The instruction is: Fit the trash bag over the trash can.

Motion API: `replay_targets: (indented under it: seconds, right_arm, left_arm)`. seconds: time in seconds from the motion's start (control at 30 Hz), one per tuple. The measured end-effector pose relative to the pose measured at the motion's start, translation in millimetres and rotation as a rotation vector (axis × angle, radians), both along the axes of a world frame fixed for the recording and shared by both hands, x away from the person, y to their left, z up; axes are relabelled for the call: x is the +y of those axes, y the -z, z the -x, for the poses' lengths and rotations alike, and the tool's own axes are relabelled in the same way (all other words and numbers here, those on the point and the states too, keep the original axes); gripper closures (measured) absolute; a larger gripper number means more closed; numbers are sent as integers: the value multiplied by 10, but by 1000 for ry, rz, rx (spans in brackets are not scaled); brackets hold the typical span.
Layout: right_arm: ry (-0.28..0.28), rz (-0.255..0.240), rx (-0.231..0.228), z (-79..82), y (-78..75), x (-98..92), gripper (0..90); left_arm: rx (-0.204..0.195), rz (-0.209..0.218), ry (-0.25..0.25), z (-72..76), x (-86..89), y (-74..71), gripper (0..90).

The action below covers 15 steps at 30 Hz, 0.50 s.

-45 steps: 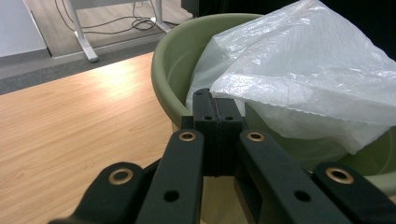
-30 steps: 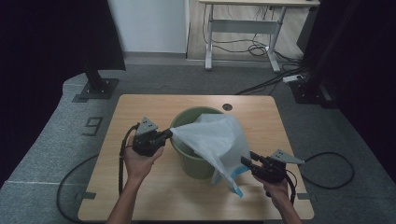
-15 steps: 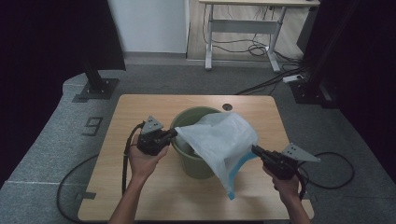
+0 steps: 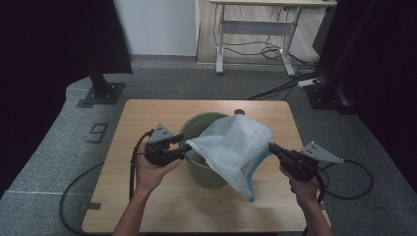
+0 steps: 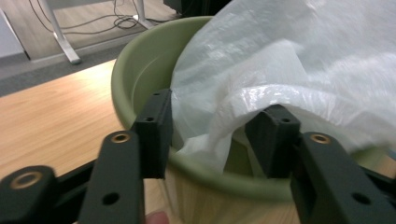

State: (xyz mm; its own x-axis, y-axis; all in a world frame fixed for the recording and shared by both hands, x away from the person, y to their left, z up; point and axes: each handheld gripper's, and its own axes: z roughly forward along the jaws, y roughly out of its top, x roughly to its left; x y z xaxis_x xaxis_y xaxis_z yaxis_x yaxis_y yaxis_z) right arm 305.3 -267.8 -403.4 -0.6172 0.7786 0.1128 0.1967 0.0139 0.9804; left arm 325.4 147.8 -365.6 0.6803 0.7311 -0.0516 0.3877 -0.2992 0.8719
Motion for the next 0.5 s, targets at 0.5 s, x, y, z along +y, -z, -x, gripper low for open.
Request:
replay_targets:
  seconds: [0.5]
  right_arm:
    - [31, 23, 3, 9, -41, -24, 889]
  left_arm:
    - [0, 52, 93, 226, 88, -213, 436]
